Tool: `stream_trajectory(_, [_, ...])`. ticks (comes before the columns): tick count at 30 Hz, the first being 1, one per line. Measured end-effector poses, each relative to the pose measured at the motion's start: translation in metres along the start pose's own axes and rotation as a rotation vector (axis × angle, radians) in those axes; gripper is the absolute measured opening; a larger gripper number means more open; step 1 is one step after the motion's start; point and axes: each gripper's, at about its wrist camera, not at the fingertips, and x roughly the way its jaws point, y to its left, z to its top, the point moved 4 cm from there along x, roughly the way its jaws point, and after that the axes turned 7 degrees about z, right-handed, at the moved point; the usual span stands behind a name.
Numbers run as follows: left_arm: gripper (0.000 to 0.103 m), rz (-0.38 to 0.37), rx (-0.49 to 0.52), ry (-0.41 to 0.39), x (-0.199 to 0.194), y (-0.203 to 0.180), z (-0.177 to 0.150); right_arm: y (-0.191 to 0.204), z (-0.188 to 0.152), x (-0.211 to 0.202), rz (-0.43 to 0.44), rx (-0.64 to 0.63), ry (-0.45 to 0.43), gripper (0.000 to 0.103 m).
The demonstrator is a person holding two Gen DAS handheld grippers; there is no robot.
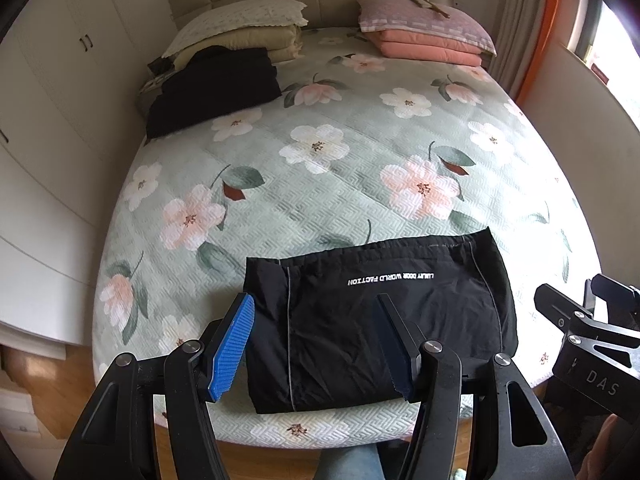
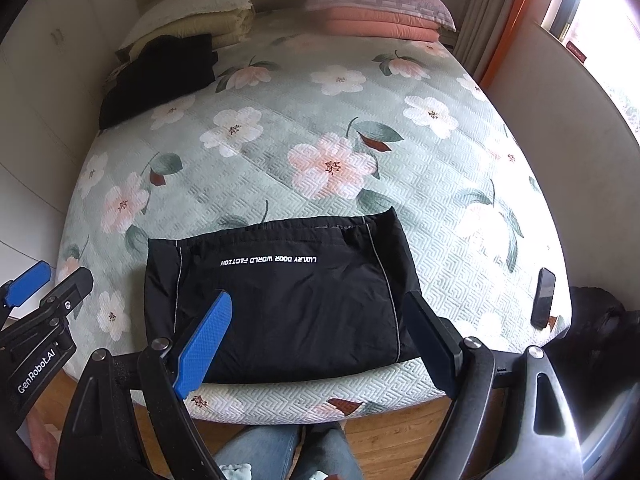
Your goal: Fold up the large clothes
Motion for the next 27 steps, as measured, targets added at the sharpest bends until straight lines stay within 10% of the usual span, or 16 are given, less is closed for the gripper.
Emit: stream_trajectory(27, [0.063, 0.011, -0.01, 0.005, 0.01, 0.021, -0.008, 0.009, -0.008, 0.0, -0.015, 0.018, -0.013, 0.088])
